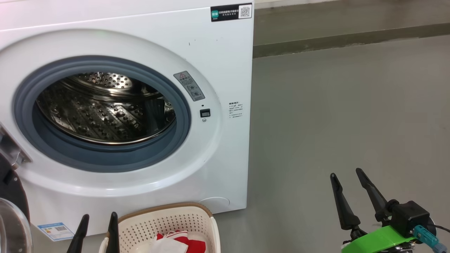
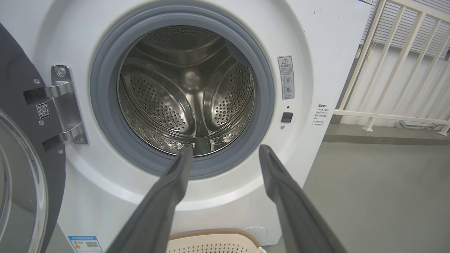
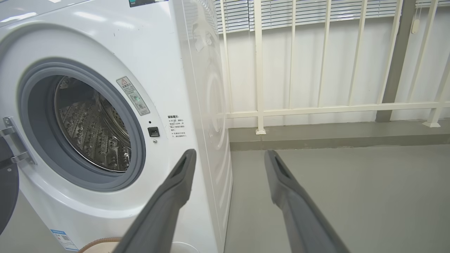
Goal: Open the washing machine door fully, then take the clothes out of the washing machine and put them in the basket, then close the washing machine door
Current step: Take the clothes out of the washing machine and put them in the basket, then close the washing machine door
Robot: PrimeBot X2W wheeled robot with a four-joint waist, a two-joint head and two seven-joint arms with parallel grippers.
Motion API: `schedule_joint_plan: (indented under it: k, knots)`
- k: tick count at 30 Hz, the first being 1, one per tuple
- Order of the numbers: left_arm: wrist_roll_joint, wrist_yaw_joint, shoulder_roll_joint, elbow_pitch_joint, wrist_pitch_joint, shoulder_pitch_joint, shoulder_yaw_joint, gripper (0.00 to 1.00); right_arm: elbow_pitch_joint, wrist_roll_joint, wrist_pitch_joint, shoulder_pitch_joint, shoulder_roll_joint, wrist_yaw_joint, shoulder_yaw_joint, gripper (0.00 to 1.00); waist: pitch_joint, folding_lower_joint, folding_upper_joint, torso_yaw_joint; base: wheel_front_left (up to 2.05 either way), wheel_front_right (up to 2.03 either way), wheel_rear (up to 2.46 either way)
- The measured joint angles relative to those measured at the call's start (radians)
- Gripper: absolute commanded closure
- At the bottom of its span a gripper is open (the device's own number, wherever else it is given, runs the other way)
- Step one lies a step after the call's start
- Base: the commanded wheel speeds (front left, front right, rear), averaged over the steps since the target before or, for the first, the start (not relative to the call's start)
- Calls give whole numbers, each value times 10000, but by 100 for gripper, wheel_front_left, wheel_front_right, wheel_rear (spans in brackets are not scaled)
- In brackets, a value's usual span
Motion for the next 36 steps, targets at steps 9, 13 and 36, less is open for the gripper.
schedule_joint_plan:
  k: [9,13,36]
  knots:
    - [8,4,0,0,0,1,-10,0,-12,0,0,0,19,0,-35,0,35,0,0,-17,0,0,0]
    - [-148,19,-2,-134,0,2,38,0,-4,0,0,0,21,0,-35,0,58,0,0,-7,0,0,0]
    - [374,167,-6,-403,0,6,-4,0,100,2,0,-2,19,0,-36,0,116,0,0,110,-45,45,0]
